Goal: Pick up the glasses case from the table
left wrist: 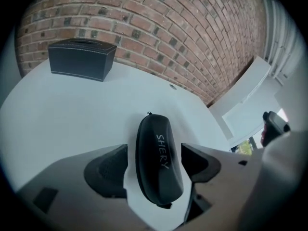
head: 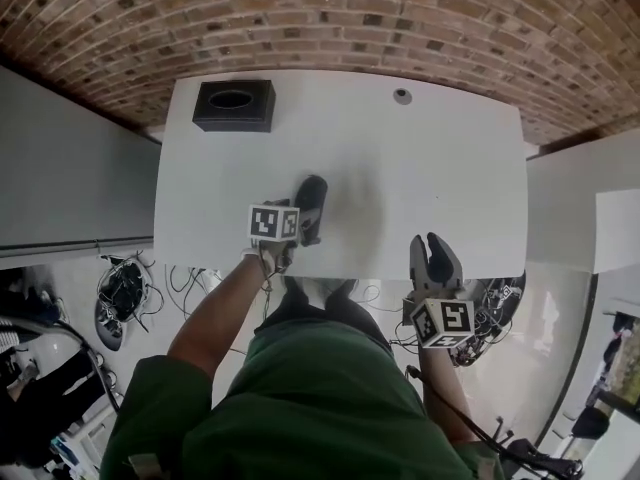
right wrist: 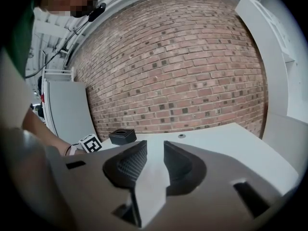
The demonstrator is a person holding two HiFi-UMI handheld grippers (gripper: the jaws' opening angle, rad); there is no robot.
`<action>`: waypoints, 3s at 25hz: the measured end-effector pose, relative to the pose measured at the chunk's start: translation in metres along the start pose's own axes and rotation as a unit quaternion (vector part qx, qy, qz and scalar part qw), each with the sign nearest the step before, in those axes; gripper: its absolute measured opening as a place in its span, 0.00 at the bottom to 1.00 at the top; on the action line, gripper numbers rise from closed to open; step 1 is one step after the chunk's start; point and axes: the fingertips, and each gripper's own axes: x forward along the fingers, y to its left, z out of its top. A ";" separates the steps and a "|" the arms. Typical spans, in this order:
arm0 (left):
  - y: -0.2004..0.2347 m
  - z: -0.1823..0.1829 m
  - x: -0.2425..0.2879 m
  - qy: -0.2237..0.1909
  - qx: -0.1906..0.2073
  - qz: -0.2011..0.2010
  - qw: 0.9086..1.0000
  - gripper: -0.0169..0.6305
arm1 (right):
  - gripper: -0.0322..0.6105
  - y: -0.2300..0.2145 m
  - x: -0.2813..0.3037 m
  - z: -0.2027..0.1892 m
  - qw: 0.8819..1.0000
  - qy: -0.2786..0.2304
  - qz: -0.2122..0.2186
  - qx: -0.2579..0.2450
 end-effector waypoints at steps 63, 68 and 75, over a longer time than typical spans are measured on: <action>-0.080 0.029 -0.116 -0.153 -0.128 -0.199 0.959 0.46 | 0.12 0.045 0.006 -0.011 0.998 0.022 0.050 -0.007; -0.089 0.037 -0.140 -0.179 -0.131 -0.212 0.952 0.46 | 0.11 0.054 0.005 -0.003 0.998 0.017 0.056 -0.016; -0.102 0.044 -0.173 -0.213 -0.117 -0.218 0.945 0.46 | 0.11 0.061 -0.003 0.004 0.998 0.014 0.054 -0.030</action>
